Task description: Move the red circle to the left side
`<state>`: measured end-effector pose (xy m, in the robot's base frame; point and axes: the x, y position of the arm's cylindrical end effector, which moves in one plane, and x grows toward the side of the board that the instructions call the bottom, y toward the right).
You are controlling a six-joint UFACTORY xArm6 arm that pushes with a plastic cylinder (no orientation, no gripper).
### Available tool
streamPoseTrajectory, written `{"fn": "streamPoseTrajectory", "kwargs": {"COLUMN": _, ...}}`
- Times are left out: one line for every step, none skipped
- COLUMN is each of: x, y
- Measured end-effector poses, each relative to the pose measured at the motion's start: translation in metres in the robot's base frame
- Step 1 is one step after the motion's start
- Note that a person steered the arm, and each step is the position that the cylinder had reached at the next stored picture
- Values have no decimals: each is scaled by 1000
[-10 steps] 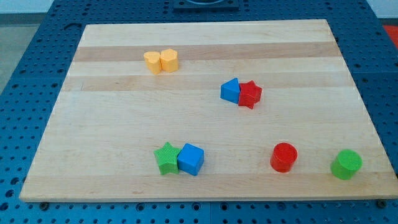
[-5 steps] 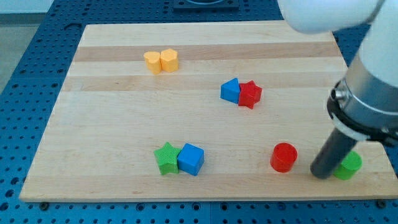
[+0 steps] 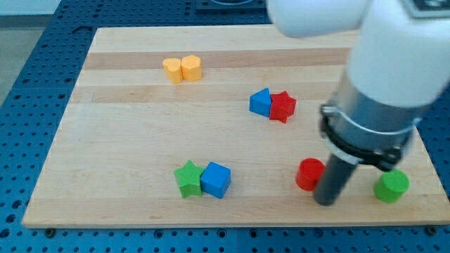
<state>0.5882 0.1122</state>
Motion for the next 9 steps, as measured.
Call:
{"fn": "streamPoseTrajectory", "kwargs": {"x": -17, "y": -30}}
{"fn": "streamPoseTrajectory", "kwargs": {"x": -28, "y": -44}}
{"fn": "streamPoseTrajectory", "kwargs": {"x": -19, "y": -13}}
{"fn": "streamPoseTrajectory", "kwargs": {"x": -22, "y": 24}}
{"fn": "streamPoseTrajectory", "kwargs": {"x": -49, "y": 15}}
{"fn": "streamPoseTrajectory", "kwargs": {"x": -67, "y": -43}}
{"fn": "streamPoseTrajectory", "kwargs": {"x": -77, "y": -102}}
{"fn": "streamPoseTrajectory", "kwargs": {"x": -87, "y": -160}}
{"fn": "streamPoseTrajectory", "kwargs": {"x": -92, "y": -198}}
